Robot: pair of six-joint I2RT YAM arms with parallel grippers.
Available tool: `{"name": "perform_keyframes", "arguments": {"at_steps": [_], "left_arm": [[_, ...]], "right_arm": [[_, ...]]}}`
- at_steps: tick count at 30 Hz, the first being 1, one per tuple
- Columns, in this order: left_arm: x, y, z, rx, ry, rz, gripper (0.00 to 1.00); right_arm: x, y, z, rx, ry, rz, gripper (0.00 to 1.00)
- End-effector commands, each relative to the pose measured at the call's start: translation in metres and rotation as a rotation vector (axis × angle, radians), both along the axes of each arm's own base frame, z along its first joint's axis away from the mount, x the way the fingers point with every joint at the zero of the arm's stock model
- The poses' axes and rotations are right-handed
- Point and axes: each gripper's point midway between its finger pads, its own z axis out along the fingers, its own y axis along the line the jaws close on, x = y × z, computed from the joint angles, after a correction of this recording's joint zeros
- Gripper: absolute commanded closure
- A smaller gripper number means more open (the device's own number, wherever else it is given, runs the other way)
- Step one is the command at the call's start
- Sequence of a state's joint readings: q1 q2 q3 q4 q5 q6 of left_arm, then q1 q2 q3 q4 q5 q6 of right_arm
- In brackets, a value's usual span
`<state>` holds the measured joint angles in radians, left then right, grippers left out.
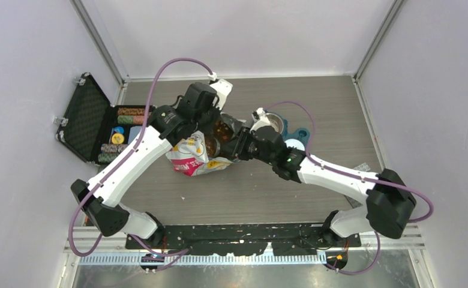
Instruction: Serve the pet food
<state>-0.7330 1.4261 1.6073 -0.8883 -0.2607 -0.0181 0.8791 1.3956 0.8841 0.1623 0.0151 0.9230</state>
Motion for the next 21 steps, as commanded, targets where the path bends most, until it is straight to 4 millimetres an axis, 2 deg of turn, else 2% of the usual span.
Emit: {"name": "perform_keyframes", "arguments": {"at_steps": [1,7,10,15,16,17,21], "left_arm": [[0.018,-0.005,0.092,-0.207,-0.268,0.038,1.00],[0.019,-0.007,0.102,-0.270,-0.262,0.079,1.00],[0.017,-0.005,0.100,-0.336,-0.271,0.122,1.00],[0.007,0.000,0.085,-0.398,-0.263,0.145,1.00],[0.004,0.000,0.086,-0.412,-0.261,0.141,1.00],[0.002,0.000,0.085,-0.420,-0.260,0.136,1.00],[-0.004,-0.003,0.082,-0.451,-0.248,0.111,1.00]], "right_arm": [[-0.004,-0.009,0.094,0.213,-0.140,-0.035,0.95],[-0.006,-0.030,0.106,0.202,-0.185,-0.092,0.95],[-0.010,-0.037,0.100,0.189,-0.178,-0.097,0.95],[-0.013,-0.058,0.075,0.196,-0.121,-0.134,0.95],[-0.012,-0.062,0.079,0.225,-0.131,-0.144,0.95],[-0.014,-0.064,0.071,0.227,-0.114,-0.144,0.95],[-0.013,-0.068,0.074,0.211,-0.136,-0.149,0.95]]}}
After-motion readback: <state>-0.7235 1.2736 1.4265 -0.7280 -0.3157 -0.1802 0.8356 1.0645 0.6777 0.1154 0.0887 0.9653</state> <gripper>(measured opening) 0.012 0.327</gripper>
